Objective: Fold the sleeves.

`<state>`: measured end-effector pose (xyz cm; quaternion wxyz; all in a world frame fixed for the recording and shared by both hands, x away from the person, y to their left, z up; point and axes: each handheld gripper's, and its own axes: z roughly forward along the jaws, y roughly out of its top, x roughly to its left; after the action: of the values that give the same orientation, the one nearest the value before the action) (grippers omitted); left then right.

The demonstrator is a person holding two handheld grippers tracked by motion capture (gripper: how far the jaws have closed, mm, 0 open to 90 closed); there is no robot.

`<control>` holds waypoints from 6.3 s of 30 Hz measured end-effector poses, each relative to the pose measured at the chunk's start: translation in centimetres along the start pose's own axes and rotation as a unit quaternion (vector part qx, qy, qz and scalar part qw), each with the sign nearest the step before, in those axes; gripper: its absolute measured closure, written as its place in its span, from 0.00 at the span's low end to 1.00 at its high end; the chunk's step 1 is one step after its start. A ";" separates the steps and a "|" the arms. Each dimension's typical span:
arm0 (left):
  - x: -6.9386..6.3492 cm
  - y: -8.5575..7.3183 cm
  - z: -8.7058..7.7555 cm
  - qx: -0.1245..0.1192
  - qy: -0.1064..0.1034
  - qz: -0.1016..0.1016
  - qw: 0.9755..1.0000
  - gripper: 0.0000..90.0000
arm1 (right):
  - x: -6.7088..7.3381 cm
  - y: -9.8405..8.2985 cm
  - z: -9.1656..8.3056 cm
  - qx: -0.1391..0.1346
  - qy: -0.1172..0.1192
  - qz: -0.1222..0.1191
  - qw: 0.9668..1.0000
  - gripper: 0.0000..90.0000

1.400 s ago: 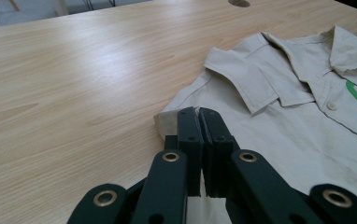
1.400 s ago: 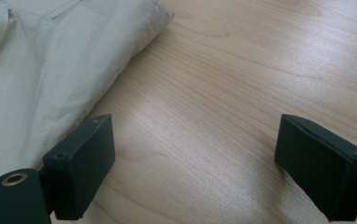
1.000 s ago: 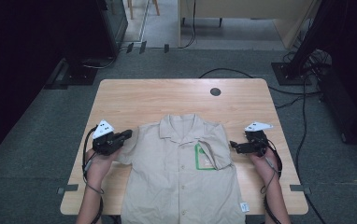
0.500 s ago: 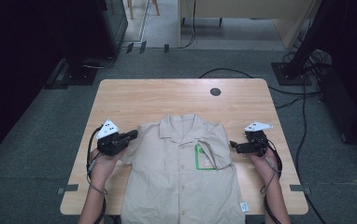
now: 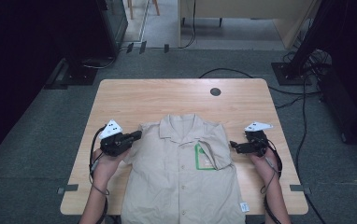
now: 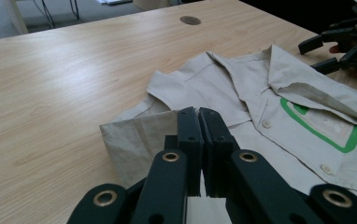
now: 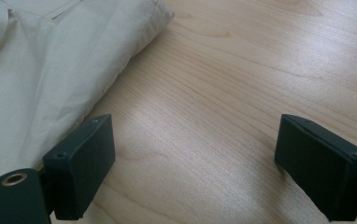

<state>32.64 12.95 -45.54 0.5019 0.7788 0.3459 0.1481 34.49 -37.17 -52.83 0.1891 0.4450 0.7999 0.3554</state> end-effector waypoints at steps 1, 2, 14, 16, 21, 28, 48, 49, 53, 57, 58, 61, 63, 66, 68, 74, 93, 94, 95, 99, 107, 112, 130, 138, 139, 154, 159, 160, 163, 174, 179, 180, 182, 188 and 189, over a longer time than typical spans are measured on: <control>-0.2 0.1 0.1 -0.001 0.000 0.001 1.000 0.98 | 0.0 0.0 0.0 0.000 0.000 0.000 1.000 0.13; -0.2 0.1 0.1 0.000 -0.003 0.001 1.000 0.98 | 0.0 0.0 0.0 0.000 0.000 0.000 1.000 0.13; -1.4 0.3 1.0 0.002 -0.019 -0.001 1.000 0.97 | 0.0 0.0 0.0 0.000 0.000 0.000 1.000 0.13; -1.6 0.4 1.2 0.005 -0.021 0.003 1.000 0.97 | 0.0 0.0 0.0 0.000 0.000 0.000 1.000 0.13; -1.8 0.3 1.5 0.008 -0.026 0.003 1.000 0.97 | 0.0 0.0 0.0 0.000 0.000 0.000 1.000 0.13; -2.3 0.2 2.1 0.014 -0.023 0.011 1.000 0.97 | 0.0 0.0 0.0 0.000 0.000 0.000 1.000 0.13; -2.8 -1.0 4.4 0.027 -0.035 0.016 0.999 0.97 | 0.0 0.0 0.0 0.000 0.000 0.000 1.000 0.13; -2.8 -1.0 4.5 0.026 -0.035 0.015 0.999 0.97 | 0.0 0.0 0.0 0.000 0.000 0.000 1.000 0.13; -3.0 -1.1 4.8 0.025 -0.029 0.023 0.999 0.97 | 0.0 0.0 0.0 0.000 0.000 0.000 1.000 0.13; -3.0 -1.5 5.2 0.027 -0.027 0.024 0.999 0.97 | 0.0 0.0 0.0 0.000 0.000 0.000 1.000 0.13; -3.0 -1.6 5.3 0.028 -0.025 0.026 0.999 0.97 | 0.0 0.0 0.0 0.000 -0.001 0.001 1.000 0.13; -2.9 -1.8 5.6 0.030 -0.025 0.025 0.999 0.97 | 0.0 0.0 0.0 0.000 -0.001 0.001 1.000 0.13; -2.9 -1.9 5.8 0.032 -0.026 0.026 0.999 0.97 | 0.0 0.0 0.0 0.000 0.000 0.001 1.000 0.13; -2.9 -2.0 6.0 0.037 -0.027 0.025 0.999 0.97 | 0.0 0.0 0.0 0.000 0.000 0.001 1.000 0.13; -2.9 -2.1 6.2 0.040 -0.028 0.025 0.998 0.97 | 0.0 0.0 0.0 0.001 0.000 0.000 1.000 0.13; -2.9 -2.1 6.4 0.042 -0.029 0.019 0.999 0.96 | 0.0 0.0 0.0 0.001 0.000 0.000 1.000 0.13; -2.4 -2.6 7.1 0.054 -0.024 0.006 0.998 0.89 | 0.0 0.0 0.0 0.000 0.000 -0.001 1.000 0.13; -2.4 -2.7 7.2 0.056 -0.025 0.006 0.998 0.88 | 0.0 0.0 0.0 0.000 0.000 -0.001 1.000 0.13; -2.4 -2.7 7.2 0.058 -0.025 0.007 0.998 0.87 | 0.0 0.0 0.0 0.000 0.000 -0.001 1.000 0.13; -2.5 -2.7 7.3 0.060 -0.029 0.008 0.998 0.81 | 0.0 0.0 0.0 0.000 0.000 -0.001 1.000 0.13; -2.6 -2.7 7.4 0.057 -0.024 0.013 0.998 0.67 | 0.0 0.0 0.0 0.000 0.000 -0.001 1.000 0.13; -2.7 -2.7 7.4 0.054 -0.020 0.021 0.998 0.59 | 0.0 0.0 0.0 0.000 0.000 -0.001 1.000 0.13; -1.7 -2.6 6.2 0.035 -0.002 0.022 0.999 0.37 | 0.0 0.0 0.0 0.000 0.000 -0.001 1.000 0.13; -1.2 -2.7 5.6 0.027 0.010 0.032 0.999 0.29 | 0.1 0.0 0.0 0.000 0.000 0.000 1.000 0.13; -1.1 -2.7 5.6 0.026 0.012 0.031 0.999 0.29 | 0.1 0.0 0.0 0.000 0.000 0.000 1.000 0.13; 0.0 -2.9 4.3 0.024 0.023 0.028 0.999 0.29 | 0.2 0.0 0.0 0.001 -0.005 0.004 1.000 0.13; 0.5 -3.0 3.9 0.024 0.022 0.022 0.999 0.29 | 0.3 0.0 0.0 0.001 -0.003 0.002 1.000 0.13; 0.6 -3.1 3.8 0.024 0.022 0.022 0.999 0.29 | 0.3 0.0 0.0 0.001 -0.003 0.003 1.000 0.13; 0.9 -3.3 3.7 0.030 0.012 0.013 0.999 0.29 | 0.3 0.0 0.0 0.001 -0.003 0.003 1.000 0.13; 1.5 -3.7 3.3 0.050 0.005 0.010 0.999 0.29 | 0.4 -0.1 -0.1 0.001 -0.004 0.003 1.000 0.13; 2.0 -3.8 2.9 0.049 0.004 0.002 0.999 0.29 | 0.4 -0.1 -0.1 0.001 -0.005 0.004 1.000 0.13; 2.1 -3.8 2.8 0.048 0.004 0.002 0.999 0.29 | 0.4 -0.1 -0.1 0.001 -0.005 0.004 1.000 0.13; 2.2 -3.9 2.7 0.049 0.002 0.000 0.999 0.29 | 0.4 -0.1 -0.1 0.001 -0.005 0.004 1.000 0.13; 2.5 -4.2 2.5 0.053 0.002 -0.001 0.999 0.29 | 0.4 -0.1 -0.1 0.001 -0.005 0.004 1.000 0.13; 2.6 -4.2 2.4 0.053 0.001 -0.001 0.999 0.28 | 0.4 -0.1 -0.1 0.001 -0.005 0.004 1.000 0.13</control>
<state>34.24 14.18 -50.66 0.4599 0.8035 0.3548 0.1300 34.18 -36.88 -52.84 0.1913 0.4500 0.7975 0.3534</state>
